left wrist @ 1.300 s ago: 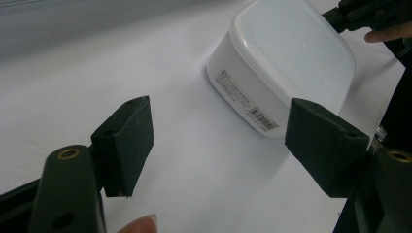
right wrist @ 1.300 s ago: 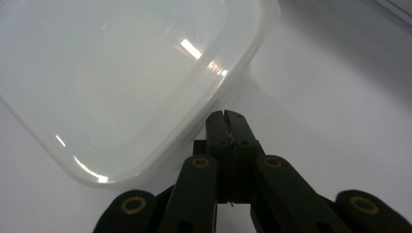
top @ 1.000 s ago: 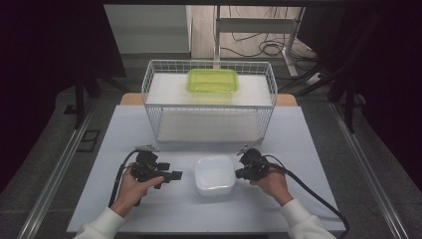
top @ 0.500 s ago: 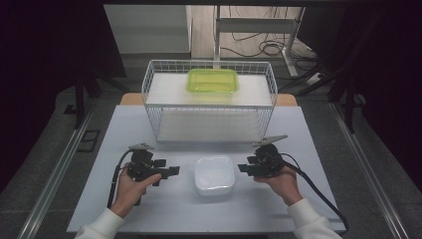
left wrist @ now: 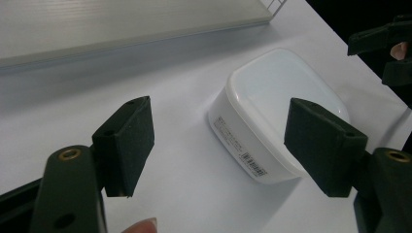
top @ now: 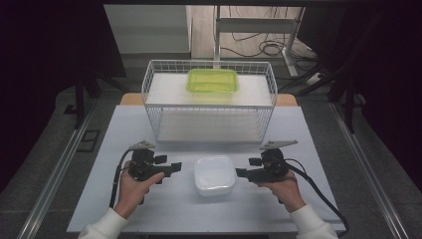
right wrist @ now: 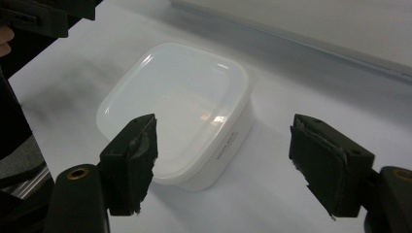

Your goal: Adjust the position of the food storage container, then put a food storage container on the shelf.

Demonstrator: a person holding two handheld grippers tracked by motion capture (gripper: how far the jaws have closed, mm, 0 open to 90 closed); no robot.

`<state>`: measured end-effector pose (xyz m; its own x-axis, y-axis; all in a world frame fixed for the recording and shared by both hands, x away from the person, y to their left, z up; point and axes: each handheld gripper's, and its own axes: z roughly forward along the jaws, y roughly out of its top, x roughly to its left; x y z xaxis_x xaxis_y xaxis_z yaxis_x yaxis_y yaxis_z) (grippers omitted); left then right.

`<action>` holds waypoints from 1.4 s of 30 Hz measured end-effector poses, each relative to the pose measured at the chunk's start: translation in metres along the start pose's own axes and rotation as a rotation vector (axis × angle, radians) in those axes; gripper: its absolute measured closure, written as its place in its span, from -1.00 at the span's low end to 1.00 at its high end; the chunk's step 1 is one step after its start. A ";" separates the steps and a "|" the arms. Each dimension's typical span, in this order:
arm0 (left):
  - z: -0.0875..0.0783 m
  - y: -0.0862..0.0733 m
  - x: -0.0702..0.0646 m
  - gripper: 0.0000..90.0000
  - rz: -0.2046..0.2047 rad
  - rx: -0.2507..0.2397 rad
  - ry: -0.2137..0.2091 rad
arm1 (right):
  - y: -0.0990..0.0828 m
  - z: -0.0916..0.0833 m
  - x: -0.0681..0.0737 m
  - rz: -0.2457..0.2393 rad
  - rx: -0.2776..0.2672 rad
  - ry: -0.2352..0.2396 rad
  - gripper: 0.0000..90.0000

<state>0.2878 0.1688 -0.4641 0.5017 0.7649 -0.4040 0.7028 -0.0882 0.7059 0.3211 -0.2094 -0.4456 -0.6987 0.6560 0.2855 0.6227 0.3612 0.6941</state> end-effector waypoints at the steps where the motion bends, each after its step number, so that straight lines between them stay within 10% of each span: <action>1: 0.001 0.000 -0.001 -0.43 0.003 0.007 0.003 | -0.001 0.001 0.000 0.000 0.002 0.001 -0.42; 21: 0.021 -0.002 -0.007 -0.42 -0.082 0.077 -0.024 | -0.007 0.019 0.003 0.041 0.007 0.066 -0.27; 42: 0.054 -0.008 -0.003 -0.07 -0.268 0.147 -0.181 | -0.004 0.039 -0.013 0.190 0.057 0.105 0.03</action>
<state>0.3074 0.1329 -0.4999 0.3616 0.6488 -0.6695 0.8800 -0.0004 0.4749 0.3417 -0.1934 -0.4779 -0.5981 0.6444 0.4765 0.7632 0.2765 0.5840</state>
